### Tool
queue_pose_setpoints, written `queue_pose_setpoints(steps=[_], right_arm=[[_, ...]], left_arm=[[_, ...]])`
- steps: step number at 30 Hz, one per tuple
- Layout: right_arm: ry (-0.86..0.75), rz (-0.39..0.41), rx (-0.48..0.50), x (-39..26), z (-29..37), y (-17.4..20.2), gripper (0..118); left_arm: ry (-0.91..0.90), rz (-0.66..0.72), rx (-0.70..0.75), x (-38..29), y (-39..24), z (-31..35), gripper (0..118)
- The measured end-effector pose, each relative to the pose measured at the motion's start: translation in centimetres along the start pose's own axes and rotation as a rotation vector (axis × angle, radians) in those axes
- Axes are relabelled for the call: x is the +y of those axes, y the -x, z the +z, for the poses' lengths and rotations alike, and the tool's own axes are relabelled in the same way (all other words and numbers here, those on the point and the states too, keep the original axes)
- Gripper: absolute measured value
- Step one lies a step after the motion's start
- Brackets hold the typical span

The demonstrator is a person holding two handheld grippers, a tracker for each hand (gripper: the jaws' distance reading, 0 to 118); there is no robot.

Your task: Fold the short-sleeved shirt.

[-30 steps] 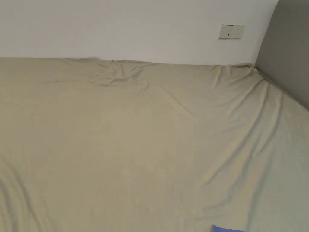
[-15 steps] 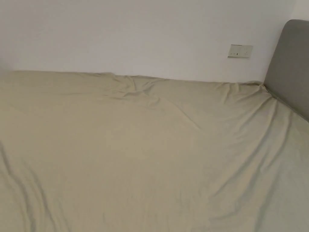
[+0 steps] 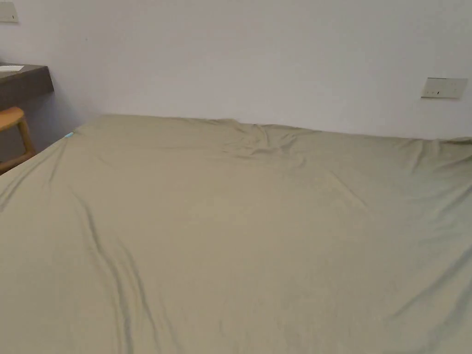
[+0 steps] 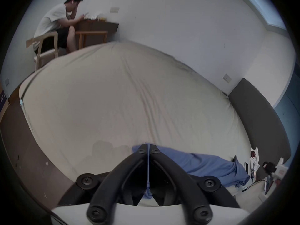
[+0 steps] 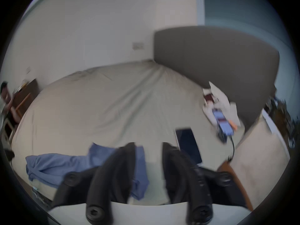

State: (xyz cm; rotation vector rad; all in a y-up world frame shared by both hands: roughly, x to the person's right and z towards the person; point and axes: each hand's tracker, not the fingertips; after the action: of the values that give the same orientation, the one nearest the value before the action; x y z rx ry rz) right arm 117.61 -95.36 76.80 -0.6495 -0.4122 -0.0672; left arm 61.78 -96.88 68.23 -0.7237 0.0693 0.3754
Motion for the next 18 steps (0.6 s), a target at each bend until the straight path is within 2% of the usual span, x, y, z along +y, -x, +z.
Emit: queue_pose_setpoints(steps=[1, 4, 6, 10, 11, 15, 16, 17, 18], right_arm=[[-0.037, 0.001, 0.046, 0.6, 0.6, 0.9, 3], [-0.098, -0.083, 0.227, 1.1, 1.8, 2.7, 2], [-0.12, -0.094, 0.312, 0.7, 2.2, 4.3, 1], [-0.095, 0.069, 0.292, -0.2, 1.8, 6.7, 1], [-0.089, 0.088, 0.291, -0.2, 1.6, 6.9, 1], [-0.053, 0.066, 0.271, 0.0, 0.3, 6.9, 1], [-0.036, 0.049, 0.259, 0.0, -0.1, 6.7, 1], [-0.023, 0.028, 0.253, -0.1, -0.3, 6.7, 1], [-0.01, 0.011, 0.257, -0.1, -0.6, 6.4, 1]], left_arm=[[-0.003, -0.011, -0.02, 0.2, -0.4, 0.4, 0], [0.006, -0.021, -0.08, -0.1, -1.4, 1.0, 0], [0.029, 0.007, -0.13, -0.7, -1.5, 0.9, 0], [0.093, -0.012, -0.048, -2.6, -2.0, -1.0, 0], [0.1, -0.008, -0.045, -2.8, -1.7, -1.3, 0], [0.105, -0.005, -0.061, -2.1, -0.3, -1.6, 0], [0.098, 0.013, -0.084, -1.6, 0.1, -1.6, 2], [0.091, 0.052, -0.128, -1.1, 0.9, -1.8, 13], [0.094, 0.075, -0.138, -0.6, 1.7, -2.4, 37]])
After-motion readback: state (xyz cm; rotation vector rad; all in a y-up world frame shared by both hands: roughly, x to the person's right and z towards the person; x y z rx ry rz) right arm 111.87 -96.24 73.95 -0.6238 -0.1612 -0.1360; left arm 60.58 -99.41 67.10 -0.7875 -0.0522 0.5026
